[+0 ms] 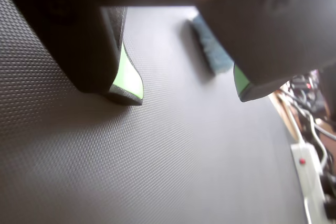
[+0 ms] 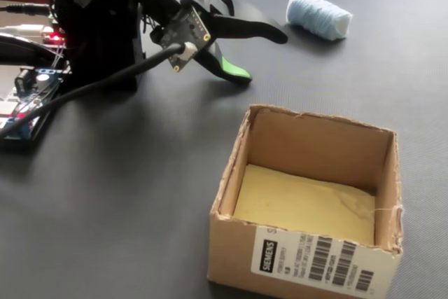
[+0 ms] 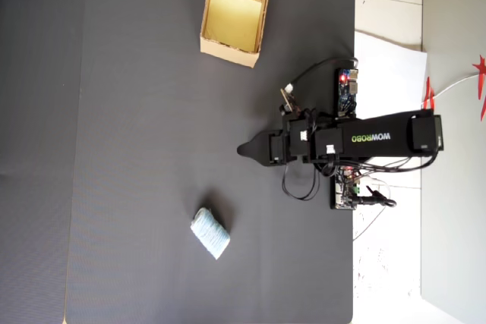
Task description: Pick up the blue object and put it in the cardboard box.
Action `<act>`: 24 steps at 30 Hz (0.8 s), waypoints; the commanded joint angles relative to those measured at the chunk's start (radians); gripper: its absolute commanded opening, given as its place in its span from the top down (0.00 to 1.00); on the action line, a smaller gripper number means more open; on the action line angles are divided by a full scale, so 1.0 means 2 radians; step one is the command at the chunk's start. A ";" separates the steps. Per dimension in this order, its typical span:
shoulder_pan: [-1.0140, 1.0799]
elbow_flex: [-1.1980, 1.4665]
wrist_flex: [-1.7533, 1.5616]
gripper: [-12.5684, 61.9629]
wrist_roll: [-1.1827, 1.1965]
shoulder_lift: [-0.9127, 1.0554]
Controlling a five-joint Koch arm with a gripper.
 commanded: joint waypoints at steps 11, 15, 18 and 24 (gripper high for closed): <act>-0.133 0.015 -0.028 0.38 0.004 0.043; -0.175 0.008 -0.030 0.38 0.004 0.043; -0.213 0.005 -0.032 0.38 0.005 0.043; -0.264 -0.021 -0.032 0.39 0.006 0.041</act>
